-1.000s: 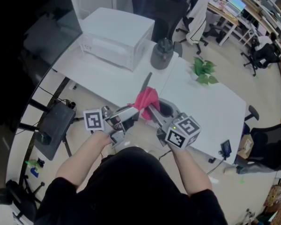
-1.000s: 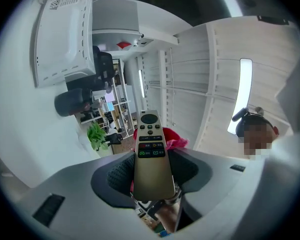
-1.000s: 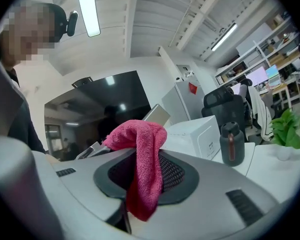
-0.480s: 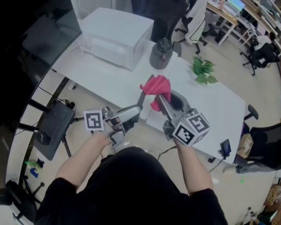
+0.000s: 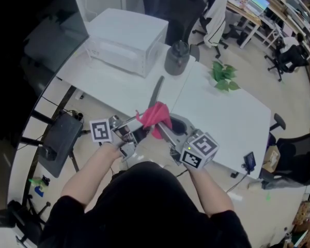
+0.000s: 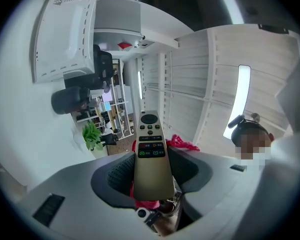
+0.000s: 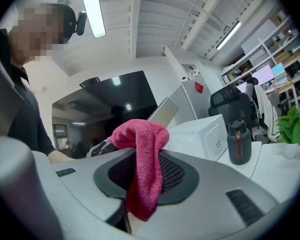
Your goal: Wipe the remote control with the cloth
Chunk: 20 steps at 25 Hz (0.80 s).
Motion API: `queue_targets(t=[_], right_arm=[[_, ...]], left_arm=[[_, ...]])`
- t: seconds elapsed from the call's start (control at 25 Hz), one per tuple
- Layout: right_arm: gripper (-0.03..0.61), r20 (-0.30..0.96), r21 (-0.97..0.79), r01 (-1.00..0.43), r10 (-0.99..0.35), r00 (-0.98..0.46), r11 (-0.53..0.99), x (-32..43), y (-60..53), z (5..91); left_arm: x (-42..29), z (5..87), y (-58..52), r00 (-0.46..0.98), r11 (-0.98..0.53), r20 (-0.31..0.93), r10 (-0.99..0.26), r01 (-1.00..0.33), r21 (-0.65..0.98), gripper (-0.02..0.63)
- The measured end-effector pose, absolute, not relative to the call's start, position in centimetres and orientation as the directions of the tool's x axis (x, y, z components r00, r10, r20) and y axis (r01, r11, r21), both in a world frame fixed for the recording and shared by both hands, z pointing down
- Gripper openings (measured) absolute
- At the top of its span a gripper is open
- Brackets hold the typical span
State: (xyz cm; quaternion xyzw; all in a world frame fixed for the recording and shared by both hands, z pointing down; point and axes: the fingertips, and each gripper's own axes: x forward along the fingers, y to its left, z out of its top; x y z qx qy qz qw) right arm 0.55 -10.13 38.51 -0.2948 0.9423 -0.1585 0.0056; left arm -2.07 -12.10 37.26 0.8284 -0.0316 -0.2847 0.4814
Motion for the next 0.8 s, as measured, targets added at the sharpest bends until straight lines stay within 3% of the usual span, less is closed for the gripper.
queue_targets(t=[0.48, 0.8], right_arm=[[0.104, 0.013, -0.267, -0.671, -0.694, -0.720, 0.691, 4.8, -14.8, 34.7], [0.104, -0.002, -0.250, -0.688, -0.711, -0.703, 0.681, 5.5, -14.4, 34.3]], left_arm=[[-0.3, 38.2, -9.7, 0.895, -0.532, -0.391, -0.213, 0.229, 0.815, 0.209], [-0.4, 38.6, -10.2, 0.899, -0.543, -0.367, -0.240, 0.189, 0.818, 0.209]])
